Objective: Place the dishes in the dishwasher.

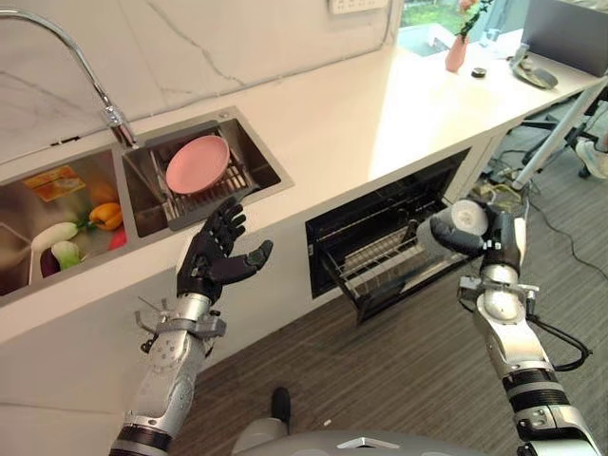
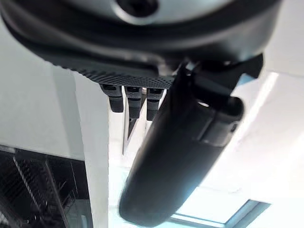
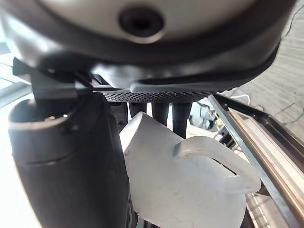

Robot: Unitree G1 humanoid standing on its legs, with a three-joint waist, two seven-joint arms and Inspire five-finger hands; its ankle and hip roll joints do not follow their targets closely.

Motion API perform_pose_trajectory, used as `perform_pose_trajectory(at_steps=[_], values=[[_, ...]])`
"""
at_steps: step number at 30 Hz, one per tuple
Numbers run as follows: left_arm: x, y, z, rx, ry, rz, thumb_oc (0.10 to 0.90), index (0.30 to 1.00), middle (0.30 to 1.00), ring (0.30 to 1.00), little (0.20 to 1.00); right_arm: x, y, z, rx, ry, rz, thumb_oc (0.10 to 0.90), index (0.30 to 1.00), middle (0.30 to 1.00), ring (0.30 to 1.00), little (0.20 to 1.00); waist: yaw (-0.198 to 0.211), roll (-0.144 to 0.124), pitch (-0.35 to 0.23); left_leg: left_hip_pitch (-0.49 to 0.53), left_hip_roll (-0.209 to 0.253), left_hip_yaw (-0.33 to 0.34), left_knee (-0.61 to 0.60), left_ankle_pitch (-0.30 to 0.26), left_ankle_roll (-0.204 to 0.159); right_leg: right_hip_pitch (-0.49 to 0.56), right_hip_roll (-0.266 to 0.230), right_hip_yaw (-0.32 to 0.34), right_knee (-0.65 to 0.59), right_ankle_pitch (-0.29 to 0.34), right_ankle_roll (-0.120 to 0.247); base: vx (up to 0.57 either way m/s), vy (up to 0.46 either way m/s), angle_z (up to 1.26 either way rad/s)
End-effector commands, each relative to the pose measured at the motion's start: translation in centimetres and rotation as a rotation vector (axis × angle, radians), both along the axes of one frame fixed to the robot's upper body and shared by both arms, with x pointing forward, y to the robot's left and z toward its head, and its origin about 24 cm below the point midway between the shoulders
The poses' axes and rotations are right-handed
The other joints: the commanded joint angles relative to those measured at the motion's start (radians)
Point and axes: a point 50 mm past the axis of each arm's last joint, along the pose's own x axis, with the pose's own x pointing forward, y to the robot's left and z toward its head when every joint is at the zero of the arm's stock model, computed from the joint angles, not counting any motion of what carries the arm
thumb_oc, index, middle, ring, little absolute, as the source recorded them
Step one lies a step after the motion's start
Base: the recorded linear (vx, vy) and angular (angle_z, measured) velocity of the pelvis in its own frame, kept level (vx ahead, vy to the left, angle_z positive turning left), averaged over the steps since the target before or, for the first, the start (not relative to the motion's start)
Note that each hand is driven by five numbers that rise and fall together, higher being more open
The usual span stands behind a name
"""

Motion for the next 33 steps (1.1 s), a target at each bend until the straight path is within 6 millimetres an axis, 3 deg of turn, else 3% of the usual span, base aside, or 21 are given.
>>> perform_pose_trajectory(at_steps=[1,2,8,10,12,13,16,19,20,26,33], values=[[-1.9,0.2,-2.9,-0.033,0.191,-0.116,0.8,0.9,0.9,0.9,0.9,3.0,-0.8,6.8,-0.087,-0.245,0.049,0.4,0.3,0.3,0.3,0.3,0.006,-0.018,-0.036,0.141,-0.02,0.022,0.009,-0.193,-0.001,-0.102,0.007,0.054,0.04,0.032,0.022,-0.01,0.004,0.06],[-2.9,0.6,-4.5,-0.053,0.271,-0.122,0.8,0.9,0.9,0.9,0.9,3.5,-0.7,6.4,-0.105,-0.201,0.094,0.4,0.3,0.3,0.3,0.3,0.011,-0.016,-0.034,0.138,-0.02,0.021,0.009,-0.19,-0.002,-0.104,0.006,0.051,0.041,0.032,0.021,-0.01,0.01,0.04],[-5.8,1.4,-8.0,-0.034,0.491,-0.224,0.8,0.9,0.9,0.9,0.9,5.1,-0.5,6.1,-0.125,-0.13,0.153,0.4,0.3,0.3,0.3,0.3,0.02,-0.01,-0.028,0.125,-0.02,0.017,0.009,-0.183,-0.005,-0.113,0.007,0.042,0.045,0.035,0.021,0.0,0.015,0.04],[-8.9,1.9,-10.2,-0.009,0.678,-0.364,0.8,0.9,0.9,0.9,0.9,6.4,0.2,6.1,-0.133,-0.096,0.184,0.4,0.3,0.3,0.3,0.3,0.021,-0.001,-0.024,0.117,-0.018,0.022,0.009,-0.179,-0.007,-0.122,0.007,0.04,0.048,0.039,0.025,0.01,0.027,0.09],[-10.3,2.4,-11.6,0.021,0.771,-0.414,0.8,0.9,0.9,0.9,0.9,6.9,0.7,6.2,-0.139,-0.089,0.204,0.4,0.3,0.3,0.3,0.3,0.021,0.003,-0.022,0.113,-0.017,0.027,0.009,-0.178,-0.009,-0.13,0.007,0.039,0.051,0.04,0.025,0.0,0.017,0.09],[-10.3,2.4,-11.6,0.021,0.771,-0.414,0.8,0.9,0.9,0.9,0.9,6.9,0.7,6.2,-0.139,-0.089,0.204,0.4,0.3,0.3,0.3,0.3,0.021,0.003,-0.022,0.113,-0.017,0.027,0.009,-0.178,-0.009,-0.13,0.007,0.039,0.051,0.04,0.025,0.0,0.013,0.06],[-13.8,5.0,-14.9,0.179,0.977,-0.293,0.8,0.9,0.9,0.9,0.9,7.3,0.4,5.8,-0.155,-0.056,0.185,0.4,0.3,0.3,0.3,0.3,0.028,0.007,-0.022,0.098,-0.016,0.023,0.009,-0.171,-0.013,-0.142,0.005,0.033,0.052,0.04,0.022,0.0,0.0,0.0],[-14.6,5.3,-15.7,0.195,1.023,-0.246,0.8,0.9,0.9,0.9,0.9,7.3,0.3,5.6,-0.161,-0.043,0.183,0.4,0.3,0.3,0.3,0.3,0.028,0.008,-0.02,0.094,-0.017,0.02,0.009,-0.17,-0.013,-0.144,0.006,0.03,0.051,0.04,0.022,0.0,-0.003,0.04],[-15.9,5.6,-17.0,0.232,1.103,-0.166,0.8,0.9,0.9,0.9,0.9,7.3,0.0,5.1,-0.162,-0.02,0.17,0.4,0.3,0.3,0.3,0.3,0.034,0.008,-0.017,0.087,-0.018,0.013,0.009,-0.165,-0.014,-0.148,0.006,0.025,0.05,0.038,0.02,0.01,0.003,0.08],[-18.4,4.6,-18.7,0.213,1.222,-0.074,0.8,0.9,0.9,0.9,0.9,7.5,-0.6,5.0,-0.196,0.012,0.13,0.4,0.3,0.3,0.3,0.3,0.049,0.01,0.006,0.052,-0.023,0.005,0.009,-0.153,-0.015,-0.175,0.004,0.014,0.041,0.046,0.02,0.0,0.004,0.1],[-19.0,5.4,-19.3,0.279,1.306,0.075,0.8,0.9,0.9,0.9,0.9,8.2,-1.5,4.4,-0.246,0.115,0.102,0.4,0.3,0.3,0.3,0.3,0.074,-0.001,0.045,-0.021,-0.023,-0.002,0.009,-0.13,-0.019,-0.237,0.006,0.01,0.029,0.064,0.022,-0.04,0.002,0.03]])
